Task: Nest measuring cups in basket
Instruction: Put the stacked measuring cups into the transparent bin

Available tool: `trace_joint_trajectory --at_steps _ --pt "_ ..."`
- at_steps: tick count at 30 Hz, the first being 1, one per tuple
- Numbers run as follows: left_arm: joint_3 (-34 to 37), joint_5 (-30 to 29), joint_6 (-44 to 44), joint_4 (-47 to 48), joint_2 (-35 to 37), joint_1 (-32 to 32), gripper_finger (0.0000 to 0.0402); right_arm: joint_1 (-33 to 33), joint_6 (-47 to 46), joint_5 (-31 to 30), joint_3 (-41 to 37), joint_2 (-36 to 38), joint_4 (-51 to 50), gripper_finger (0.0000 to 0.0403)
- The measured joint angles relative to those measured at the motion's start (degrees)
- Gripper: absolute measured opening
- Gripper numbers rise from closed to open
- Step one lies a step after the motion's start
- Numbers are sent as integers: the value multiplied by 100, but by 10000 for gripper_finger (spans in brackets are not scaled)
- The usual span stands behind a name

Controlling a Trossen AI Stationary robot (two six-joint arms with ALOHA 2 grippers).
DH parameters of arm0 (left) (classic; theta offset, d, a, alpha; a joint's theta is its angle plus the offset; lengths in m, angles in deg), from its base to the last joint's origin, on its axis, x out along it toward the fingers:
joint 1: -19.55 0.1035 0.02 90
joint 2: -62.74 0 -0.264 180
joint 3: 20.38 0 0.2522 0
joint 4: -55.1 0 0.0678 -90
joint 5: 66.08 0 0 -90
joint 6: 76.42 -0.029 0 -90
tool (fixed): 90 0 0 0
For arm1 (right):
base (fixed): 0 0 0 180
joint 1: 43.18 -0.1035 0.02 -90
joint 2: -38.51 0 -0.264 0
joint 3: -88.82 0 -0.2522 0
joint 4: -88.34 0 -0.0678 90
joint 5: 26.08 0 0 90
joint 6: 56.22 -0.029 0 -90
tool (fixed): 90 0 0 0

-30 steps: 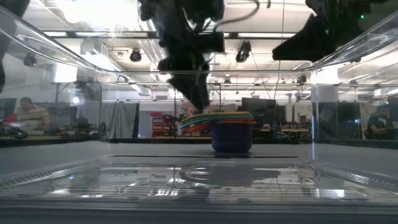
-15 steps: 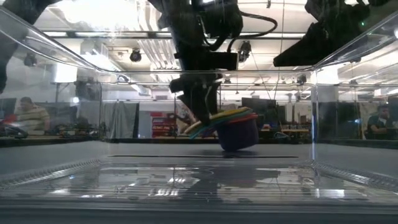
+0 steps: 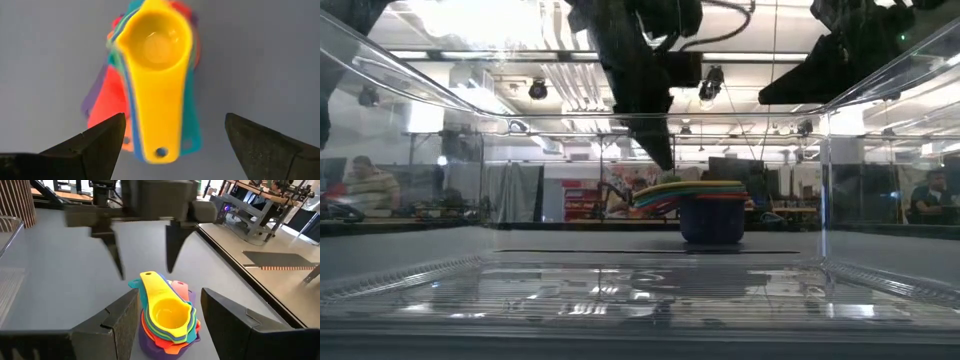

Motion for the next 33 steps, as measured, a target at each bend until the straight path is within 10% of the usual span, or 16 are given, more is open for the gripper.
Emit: trace_joint_trajectory --at_steps 33 --pt "7 -1069 -1004 -633 -618 21 353 2 14 -7 0 2 36 201"
